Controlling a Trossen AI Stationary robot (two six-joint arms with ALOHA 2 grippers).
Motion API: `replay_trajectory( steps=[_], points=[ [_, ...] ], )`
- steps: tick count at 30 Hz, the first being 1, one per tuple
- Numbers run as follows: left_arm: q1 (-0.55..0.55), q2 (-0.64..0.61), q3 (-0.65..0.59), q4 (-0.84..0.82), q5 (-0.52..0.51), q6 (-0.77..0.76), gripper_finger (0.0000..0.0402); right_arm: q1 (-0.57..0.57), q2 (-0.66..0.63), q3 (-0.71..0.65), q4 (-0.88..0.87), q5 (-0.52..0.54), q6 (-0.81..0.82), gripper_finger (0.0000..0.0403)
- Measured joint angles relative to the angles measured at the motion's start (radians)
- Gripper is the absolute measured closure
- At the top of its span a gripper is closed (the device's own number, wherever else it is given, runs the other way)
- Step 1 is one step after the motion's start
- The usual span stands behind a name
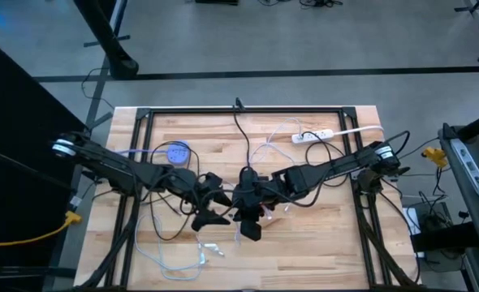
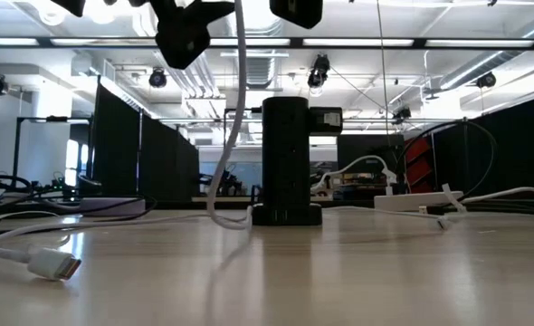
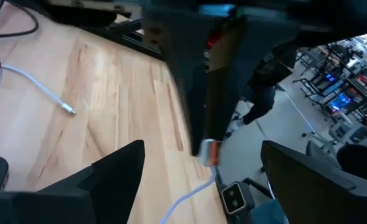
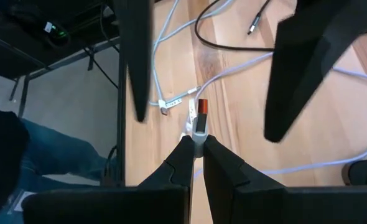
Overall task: Insert USB
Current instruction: Insert the purple charger cable into the black charger adapter
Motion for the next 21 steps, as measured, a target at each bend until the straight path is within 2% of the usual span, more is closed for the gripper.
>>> replay_trajectory(
  steps=[3, 9, 21],
  points=[
    [0.001, -0.002, 0.0, 0.002, -0.037, 0.001, 0.0103, 0.0, 0.0, 0.0, -0.002, 0.0, 0.0, 0.0394],
    [0.002, -0.005, 0.0, 0.001, -0.041, 0.014, 0.0145, 0.0, 0.0, 0.0, -0.002, 0.0, 0.0, 0.0394],
    [0.002, -0.006, 0.0, -0.005, -0.035, 0.032, 0.0286, 0.0, 0.0, 0.0, -0.003, 0.001, 0.0, 0.0396]
  ],
)
